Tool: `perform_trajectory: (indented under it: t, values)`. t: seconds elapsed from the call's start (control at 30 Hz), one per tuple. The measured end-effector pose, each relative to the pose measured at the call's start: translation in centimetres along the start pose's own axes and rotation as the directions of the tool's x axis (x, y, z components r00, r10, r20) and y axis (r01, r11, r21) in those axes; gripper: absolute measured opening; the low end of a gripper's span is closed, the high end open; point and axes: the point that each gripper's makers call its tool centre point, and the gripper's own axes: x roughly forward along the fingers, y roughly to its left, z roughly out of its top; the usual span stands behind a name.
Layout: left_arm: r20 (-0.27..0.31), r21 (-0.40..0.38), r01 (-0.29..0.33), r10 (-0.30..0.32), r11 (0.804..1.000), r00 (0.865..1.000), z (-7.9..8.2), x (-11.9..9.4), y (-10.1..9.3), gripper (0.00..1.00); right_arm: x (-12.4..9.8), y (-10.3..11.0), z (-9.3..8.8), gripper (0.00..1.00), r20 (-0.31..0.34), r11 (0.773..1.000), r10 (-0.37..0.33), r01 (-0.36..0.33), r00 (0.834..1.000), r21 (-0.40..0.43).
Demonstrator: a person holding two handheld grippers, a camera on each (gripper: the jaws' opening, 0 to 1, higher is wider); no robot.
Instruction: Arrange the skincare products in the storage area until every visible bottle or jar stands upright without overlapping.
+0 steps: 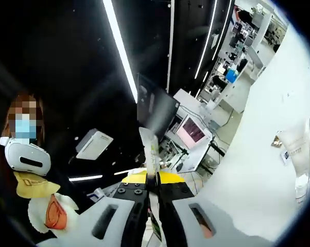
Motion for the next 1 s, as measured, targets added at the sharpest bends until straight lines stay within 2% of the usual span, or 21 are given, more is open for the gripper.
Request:
perform_trajectory:
  t: [0.03, 0.07, 0.1, 0.17, 0.23, 0.3, 0.37, 0.47, 0.53, 0.6, 0.7, 0.8, 0.9, 0.97, 1.0]
  values:
    - [0.009, -0.034, -0.036, 0.036, 0.999, 0.999, -0.1, 0.0, 0.6, 0.02, 0.1, 0.4, -0.4, 0.03, -0.024, 1.0, 0.024, -0.024, 0.999, 0.006]
    - [-0.017, -0.049, -0.036, 0.035, 0.998, 0.999, -0.6, 0.0, 0.7, 0.02, 0.1, 0.3, -0.5, 0.04, -0.029, 1.0, 0.022, -0.022, 0.999, 0.008]
    - [-0.007, -0.035, -0.033, 0.033, 0.999, 0.999, -0.6, 0.0, 0.7, 0.02, 0.2, 0.1, -0.4, 0.04, -0.017, 1.0, 0.012, -0.012, 1.0, -0.001]
    - [0.004, -0.063, -0.039, 0.039, 0.997, 0.999, -0.6, 0.2, 0.8, 0.02, 0.1, -0.3, -0.3, 0.05, 0.003, 1.0, -0.01, 0.01, 1.0, -0.022]
    - [0.025, -0.091, -0.019, 0.022, 0.996, 0.999, -0.5, 0.3, 0.5, 0.01, 0.1, -0.7, -0.3, 0.09, 0.026, 0.999, -0.035, 0.036, 0.999, -0.036]
    - [0.075, -0.13, -0.002, 0.011, 0.992, 0.997, 0.2, 0.4, 0.2, 0.01, 0.2, -1.0, -0.8, 0.17, 0.031, 0.999, -0.043, 0.043, 0.999, -0.028]
    - [0.121, -0.169, 0.021, -0.001, 0.985, 0.993, 1.0, 0.4, 0.1, 0.01, 0.4, -0.6, -1.8, 0.23, 0.035, 0.999, -0.019, 0.018, 0.999, 0.031]
    - [0.178, -0.213, 0.058, -0.02, 0.975, 0.984, 2.3, 0.2, -0.1, 0.01, 0.8, -0.5, -3.5, 0.25, 0.035, 0.997, -0.009, 0.007, 0.999, 0.08]
    - [0.18, -0.217, 0.061, -0.021, 0.974, 0.983, 2.5, 0.0, 0.0, 0.01, 1.0, -0.4, -4.3, 0.24, 0.029, 0.996, -0.007, 0.004, 1.0, 0.093]
    - [0.173, -0.213, 0.045, -0.007, 0.976, 0.985, 2.5, 0.0, 0.3, 0.01, 1.1, -0.2, -4.7, 0.19, 0.042, 0.995, 0.0, -0.004, 0.999, 0.095]
    - [0.162, -0.212, 0.022, 0.013, 0.977, 0.987, 2.4, -0.2, 0.8, 0.01, 0.9, -0.4, -3.8, 0.11, 0.095, 0.995, -0.013, 0.003, 0.995, 0.098]
    - [0.136, -0.199, -0.032, 0.06, 0.979, 0.989, 2.0, -0.3, 1.8, 0.01, 0.7, -0.3, -3.3, 0.02, 0.133, 0.994, -0.015, 0.001, 0.991, 0.105]
    - [0.094, -0.145, -0.067, 0.082, 0.987, 0.992, 1.7, 0.0, 2.0, 0.02, 0.3, 0.0, -3.5, 0.01, 0.137, 0.992, -0.008, -0.01, 0.991, 0.129]
    - [0.07, -0.069, -0.093, 0.098, 0.993, 0.993, 1.5, 0.3, 1.9, 0.03, -0.1, -0.2, -3.5, 0.01, 0.15, 0.989, -0.009, -0.013, 0.989, 0.147]
    - [0.073, 0.009, -0.108, 0.107, 0.994, 0.992, 1.7, 0.5, 1.8, 0.04, -0.3, -0.3, -3.4, 0.01, 0.162, 0.987, -0.015, -0.011, 0.987, 0.159]
